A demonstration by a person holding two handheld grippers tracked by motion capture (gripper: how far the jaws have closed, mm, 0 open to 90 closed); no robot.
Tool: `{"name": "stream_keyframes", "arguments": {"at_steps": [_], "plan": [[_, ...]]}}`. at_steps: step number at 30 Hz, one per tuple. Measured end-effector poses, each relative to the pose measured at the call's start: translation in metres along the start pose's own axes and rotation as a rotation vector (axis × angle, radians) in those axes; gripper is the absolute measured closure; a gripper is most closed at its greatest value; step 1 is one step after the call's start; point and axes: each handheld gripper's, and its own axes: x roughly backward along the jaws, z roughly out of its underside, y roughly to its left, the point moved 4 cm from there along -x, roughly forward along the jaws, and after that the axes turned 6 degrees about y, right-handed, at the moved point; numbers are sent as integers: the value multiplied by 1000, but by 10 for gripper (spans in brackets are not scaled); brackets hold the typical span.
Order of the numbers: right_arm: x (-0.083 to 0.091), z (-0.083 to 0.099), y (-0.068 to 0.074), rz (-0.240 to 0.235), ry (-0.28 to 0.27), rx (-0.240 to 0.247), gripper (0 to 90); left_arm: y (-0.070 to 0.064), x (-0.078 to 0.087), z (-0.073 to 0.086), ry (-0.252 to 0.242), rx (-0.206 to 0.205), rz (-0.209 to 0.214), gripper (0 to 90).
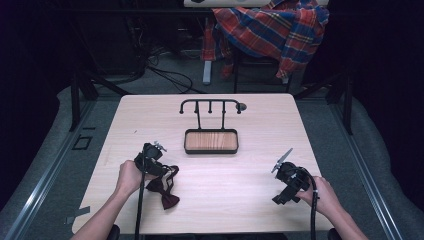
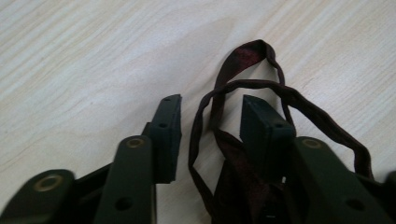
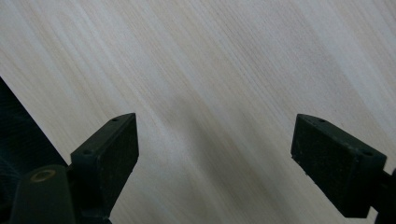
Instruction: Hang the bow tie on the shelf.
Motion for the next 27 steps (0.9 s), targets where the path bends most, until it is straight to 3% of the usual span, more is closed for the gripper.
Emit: {"name": "stream_keyframes", "arguments": {"at_steps": [14,27], "plan": [[2,0,0,15,-9,6,147,-4,-1,1,23,-18,-16,875],[1,-1,0,7,-7,13,147,-4,15,2,-37,-6,-40,890]]}}
